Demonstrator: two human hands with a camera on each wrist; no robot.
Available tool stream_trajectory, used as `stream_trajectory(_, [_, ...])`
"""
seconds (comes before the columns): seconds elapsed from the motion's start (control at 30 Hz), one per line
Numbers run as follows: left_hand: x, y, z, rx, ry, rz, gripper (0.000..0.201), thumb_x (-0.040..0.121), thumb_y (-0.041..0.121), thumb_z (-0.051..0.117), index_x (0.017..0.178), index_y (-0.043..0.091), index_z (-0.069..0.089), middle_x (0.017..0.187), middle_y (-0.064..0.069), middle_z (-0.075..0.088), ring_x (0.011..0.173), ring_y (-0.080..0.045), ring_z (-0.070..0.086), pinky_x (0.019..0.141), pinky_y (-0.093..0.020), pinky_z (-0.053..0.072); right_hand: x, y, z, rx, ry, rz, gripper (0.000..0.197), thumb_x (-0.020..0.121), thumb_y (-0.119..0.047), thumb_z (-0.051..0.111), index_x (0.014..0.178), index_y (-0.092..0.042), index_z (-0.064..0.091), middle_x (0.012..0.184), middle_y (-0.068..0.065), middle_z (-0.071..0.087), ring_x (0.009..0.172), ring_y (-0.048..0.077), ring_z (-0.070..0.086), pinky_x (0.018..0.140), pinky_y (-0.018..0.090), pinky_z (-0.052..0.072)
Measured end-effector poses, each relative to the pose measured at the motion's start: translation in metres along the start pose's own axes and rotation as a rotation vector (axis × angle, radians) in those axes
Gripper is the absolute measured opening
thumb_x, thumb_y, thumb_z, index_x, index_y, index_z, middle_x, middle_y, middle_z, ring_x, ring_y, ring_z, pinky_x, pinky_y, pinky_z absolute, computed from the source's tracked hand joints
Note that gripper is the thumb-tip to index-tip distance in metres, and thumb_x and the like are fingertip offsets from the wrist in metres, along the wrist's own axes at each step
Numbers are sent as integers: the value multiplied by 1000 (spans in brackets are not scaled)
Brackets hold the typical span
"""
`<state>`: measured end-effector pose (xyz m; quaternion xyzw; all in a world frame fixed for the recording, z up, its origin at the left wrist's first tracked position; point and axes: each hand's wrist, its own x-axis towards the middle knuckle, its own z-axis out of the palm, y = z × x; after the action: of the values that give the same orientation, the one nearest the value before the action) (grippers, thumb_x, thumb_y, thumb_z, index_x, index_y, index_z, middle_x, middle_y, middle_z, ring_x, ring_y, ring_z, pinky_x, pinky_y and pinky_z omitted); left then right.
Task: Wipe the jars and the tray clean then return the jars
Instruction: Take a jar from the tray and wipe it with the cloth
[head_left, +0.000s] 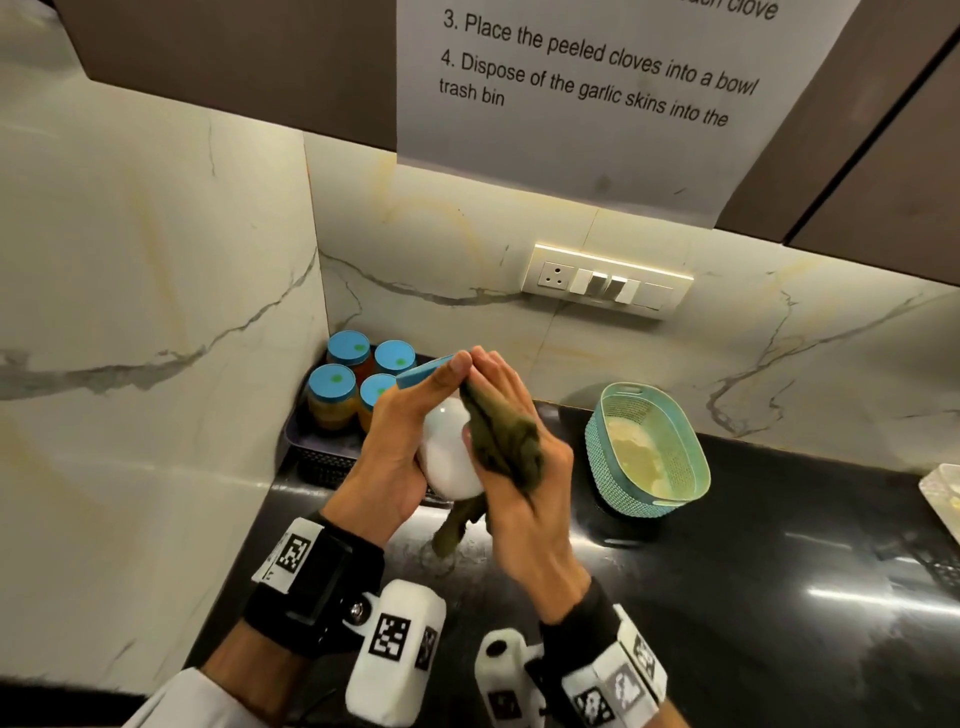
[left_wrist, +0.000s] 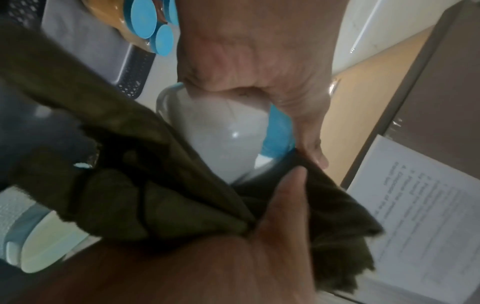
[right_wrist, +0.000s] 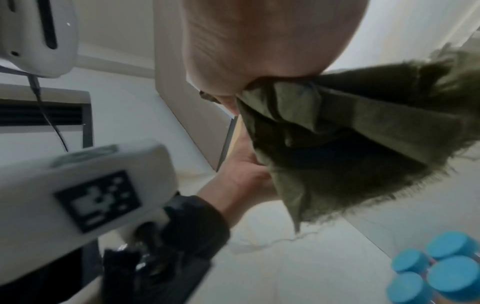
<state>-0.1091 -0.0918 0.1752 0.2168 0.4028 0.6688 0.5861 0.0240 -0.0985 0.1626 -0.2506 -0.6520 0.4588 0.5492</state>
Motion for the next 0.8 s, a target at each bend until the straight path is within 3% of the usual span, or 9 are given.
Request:
stream_trajectory(0.07, [1,-3,1,-10,63,5,109,29,64,100,119,7,71,119,-19,73,108,-39,70,92,-50,58,0,9,-2,-27,11,-25,57,91,10,57,142,-16,63,149,8,61,146,29,50,120,50,40])
stream_trajectory(0.17, [-2,-9,3,-28,75,11,95,42,54,97,120,6,72,120,-23,73,104,-43,72,86,-48,61,11,9,-6,52,36,118,37,98,-1,60,128,-18,72,120,5,77,111,19,72,93,34,60])
stream_trajectory(0.23, [-2,-5,4,-69,53,13,93,47,47,97,123,2,69,121,-25,71,102,-39,71,89,-48,60,7,2,-2,59,55,130,45,96,-5,66,141,-10,62,138,8,69,128,26,65,105,44,56])
stream_trajectory(0.33, [-2,-1,8,-109,24,-7,111,42,49,103,131,-5,63,128,-31,65,113,-44,67,104,-56,53,1,8,-2,-73,-12,-15,70,87,-3,81,149,-3,51,159,6,50,150,26,44,120,50,41])
stream_trajectory(0.5, [-1,-11,6,3,140,-7,83,53,43,100,120,3,71,115,-22,75,105,-42,73,84,-48,62,13,10,-13,23,9,237,75,74,2,90,142,-7,59,136,9,70,129,25,66,109,53,52])
stream_trajectory(0.57, [-1,-4,-2,122,55,-8,70,64,42,92,123,9,71,114,-18,76,108,-42,72,84,-45,61,20,7,-23,112,8,314,78,73,2,91,142,-17,60,133,7,72,125,27,68,107,53,54])
stream_trajectory(0.63, [-1,6,-11,148,-88,-45,72,66,44,85,127,9,69,117,-16,75,106,-37,71,88,-45,59,29,4,-30,277,-29,396,79,70,-3,89,141,-24,61,135,12,70,127,35,66,108,63,50])
stream_trajectory(0.73, [1,14,-7,126,-203,-54,51,65,38,87,109,14,79,102,-12,77,90,-27,73,76,-36,63,28,9,-26,481,-60,508,79,73,-5,83,146,-10,55,141,25,63,132,50,57,112,72,40])
stream_trajectory(0.8, [0,14,1,112,-186,-49,30,72,31,82,98,17,82,93,-12,77,83,-27,73,69,-33,62,20,6,-16,526,-10,502,76,75,-9,83,146,-7,55,139,25,64,131,48,59,112,71,41])
